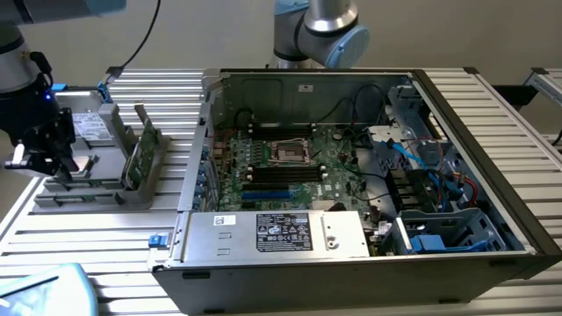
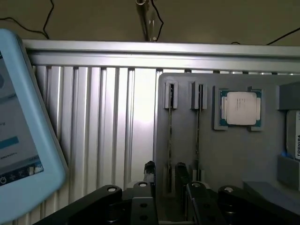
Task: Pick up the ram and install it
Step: 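Pick up the ram and move it above insertion slot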
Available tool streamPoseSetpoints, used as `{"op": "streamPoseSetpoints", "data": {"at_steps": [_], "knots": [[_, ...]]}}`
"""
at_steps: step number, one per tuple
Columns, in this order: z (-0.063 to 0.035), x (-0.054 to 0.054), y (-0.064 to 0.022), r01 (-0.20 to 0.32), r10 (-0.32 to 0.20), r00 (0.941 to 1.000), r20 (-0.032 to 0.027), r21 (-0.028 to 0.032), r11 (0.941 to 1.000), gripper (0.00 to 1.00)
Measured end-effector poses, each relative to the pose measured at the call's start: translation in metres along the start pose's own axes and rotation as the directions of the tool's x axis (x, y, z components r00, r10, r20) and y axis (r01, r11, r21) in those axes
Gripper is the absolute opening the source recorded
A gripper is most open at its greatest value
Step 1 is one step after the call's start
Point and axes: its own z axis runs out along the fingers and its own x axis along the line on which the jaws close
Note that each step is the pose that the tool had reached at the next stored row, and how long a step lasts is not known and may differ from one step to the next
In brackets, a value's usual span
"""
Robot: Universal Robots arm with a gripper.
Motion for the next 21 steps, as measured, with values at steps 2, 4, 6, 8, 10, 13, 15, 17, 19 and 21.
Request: {"op": "streamPoseSetpoints", "data": {"at_steps": [2,4,6,8,10,13,15,17,19,21], "knots": [[0.0037,0.000,0.0007,0.018,-0.018,0.9998,-0.0015,0.0003,0.9998,0.31],[0.0074,0.000,0.0012,0.032,-0.032,0.9995,-0.0021,0.0008,0.9995,0.31],[0.0111,0.000,0.0011,0.040,-0.040,0.9992,-0.0018,0.0014,0.9992,0.31],[0.0144,-0.001,0.0012,0.044,-0.044,0.9990,0.0007,0.0023,0.9990,0.31],[0.0174,-0.001,0.0012,0.046,-0.046,0.9989,0.0049,0.0031,0.9989,0.31],[0.0223,-0.001,0.0015,0.049,-0.049,0.9987,0.0122,0.0038,0.9988,0.31],[0.0258,-0.001,0.0017,0.051,-0.051,0.9986,0.0157,0.0045,0.9987,0.31],[0.0296,-0.001,0.0020,0.053,-0.053,0.9984,0.0186,0.0048,0.9986,0.31],[0.0332,-0.001,0.0024,0.055,-0.055,0.9983,0.0206,0.0050,0.9985,0.31],[0.0369,-0.001,0.0028,0.056,-0.057,0.9981,0.0227,0.0054,0.9984,0.31]]}}
